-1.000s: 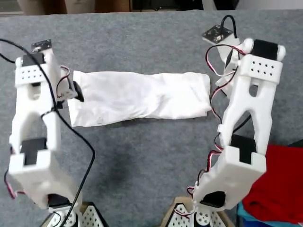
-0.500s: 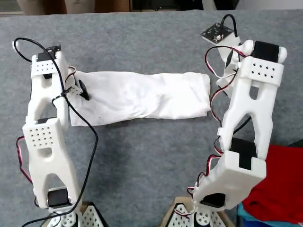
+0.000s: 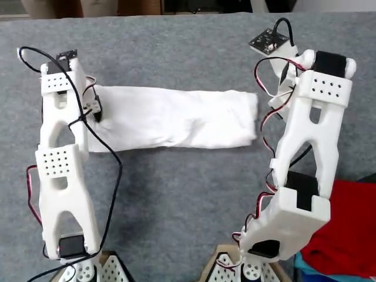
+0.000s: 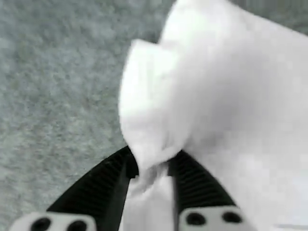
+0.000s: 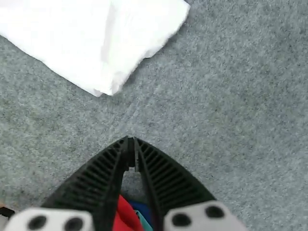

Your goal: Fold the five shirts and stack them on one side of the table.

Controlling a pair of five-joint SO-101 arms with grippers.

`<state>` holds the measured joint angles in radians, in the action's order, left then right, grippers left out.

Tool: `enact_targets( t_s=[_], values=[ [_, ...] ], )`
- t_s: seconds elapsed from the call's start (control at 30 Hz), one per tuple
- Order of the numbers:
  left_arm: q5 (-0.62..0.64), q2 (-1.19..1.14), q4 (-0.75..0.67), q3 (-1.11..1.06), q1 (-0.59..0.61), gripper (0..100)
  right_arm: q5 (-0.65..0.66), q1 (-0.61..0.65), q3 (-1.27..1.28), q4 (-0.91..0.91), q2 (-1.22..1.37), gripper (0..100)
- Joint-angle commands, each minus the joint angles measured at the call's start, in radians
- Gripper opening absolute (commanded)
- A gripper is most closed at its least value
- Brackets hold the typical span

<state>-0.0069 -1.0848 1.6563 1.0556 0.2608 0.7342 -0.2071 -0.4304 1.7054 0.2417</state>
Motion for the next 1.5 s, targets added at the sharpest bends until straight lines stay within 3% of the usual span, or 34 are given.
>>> enact_targets(
  t_s=[0.0,0.4,0.6,0.8,1.0,1.17,1.47],
  values=[
    [0.008,-0.002,0.002,0.041,0.051,2,0.009,-0.016,-0.002,0.012,-0.073,0.8],
    [0.006,0.004,0.103,0.292,0.157,2,0.006,-0.018,0.001,0.020,-0.073,0.8],
    [0.009,0.097,0.103,0.348,0.141,2,0.005,-0.018,0.002,0.020,-0.073,0.8],
    [0.012,0.237,0.103,0.345,0.015,2,0.005,-0.018,0.005,0.020,-0.064,0.8],
    [0.109,0.288,0.103,0.285,-0.175,2,0.009,-0.018,0.105,0.009,-0.071,0.8],
    [0.190,0.292,0.103,0.169,-0.316,2,0.009,-0.074,0.183,-0.035,-0.073,0.8],
    [0.249,0.292,0.103,0.196,-0.534,2,0.121,-0.209,0.260,-0.060,-0.073,0.8]
  ],
)
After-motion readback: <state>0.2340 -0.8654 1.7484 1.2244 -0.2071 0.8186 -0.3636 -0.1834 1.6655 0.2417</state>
